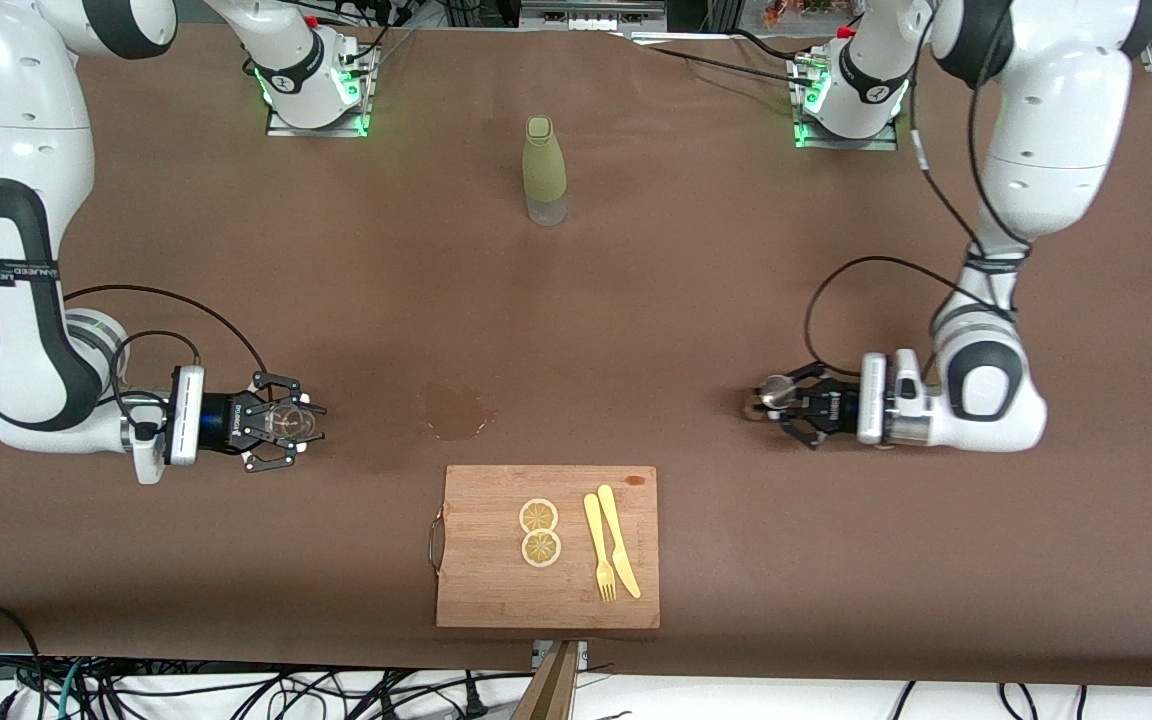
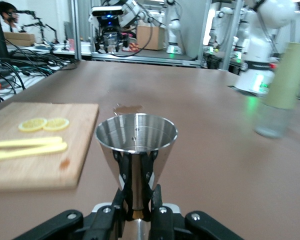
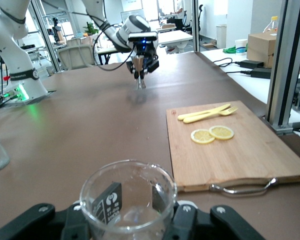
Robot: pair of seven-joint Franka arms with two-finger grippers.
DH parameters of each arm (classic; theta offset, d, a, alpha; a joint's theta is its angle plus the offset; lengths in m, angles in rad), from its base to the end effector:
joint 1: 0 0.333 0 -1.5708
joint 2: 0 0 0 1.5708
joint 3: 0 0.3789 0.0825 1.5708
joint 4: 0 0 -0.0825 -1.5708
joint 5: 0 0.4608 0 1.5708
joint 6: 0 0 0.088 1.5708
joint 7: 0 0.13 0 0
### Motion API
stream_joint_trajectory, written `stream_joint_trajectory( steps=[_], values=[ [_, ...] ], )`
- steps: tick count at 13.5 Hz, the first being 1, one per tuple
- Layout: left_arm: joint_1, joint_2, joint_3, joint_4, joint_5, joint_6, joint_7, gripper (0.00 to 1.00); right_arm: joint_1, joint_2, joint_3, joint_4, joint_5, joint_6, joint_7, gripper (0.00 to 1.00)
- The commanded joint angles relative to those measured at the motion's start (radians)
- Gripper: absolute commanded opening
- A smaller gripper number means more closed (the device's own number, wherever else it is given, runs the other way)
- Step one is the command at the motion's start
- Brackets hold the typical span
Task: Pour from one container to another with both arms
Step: 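Carry the glass cup with the right gripper toward the jigger held by the left gripper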
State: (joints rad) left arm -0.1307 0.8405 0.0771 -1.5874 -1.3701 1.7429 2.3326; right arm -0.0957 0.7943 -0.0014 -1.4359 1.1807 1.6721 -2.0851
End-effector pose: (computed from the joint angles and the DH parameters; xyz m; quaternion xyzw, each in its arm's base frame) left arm 0.7457 -0.1586 0.1279 0.5633 -0.5825 0.3708 0.4538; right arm 0.8014 0.0341 0.2246 -0.6089 -0.5570 -0.3525 0.4413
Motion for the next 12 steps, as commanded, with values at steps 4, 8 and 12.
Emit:
stream_joint_trajectory(
  steps=[4,8,12],
  values=[
    [-0.32,-0.008,0.032,-0.006,-0.262,0.303,-0.159,0.0,0.043,-0.018,0.014,0.112,-0.091,0.001,0.204,0.37],
    [-0.495,0.0,0.049,0.039,-0.32,0.554,-0.298,0.0,0.056,-0.018,0.057,0.15,-0.174,0.041,0.312,0.37],
    [-0.607,0.058,0.07,0.185,-0.323,0.707,-0.488,0.0,0.06,-0.018,0.113,0.155,-0.249,0.104,0.387,0.38]
  ],
)
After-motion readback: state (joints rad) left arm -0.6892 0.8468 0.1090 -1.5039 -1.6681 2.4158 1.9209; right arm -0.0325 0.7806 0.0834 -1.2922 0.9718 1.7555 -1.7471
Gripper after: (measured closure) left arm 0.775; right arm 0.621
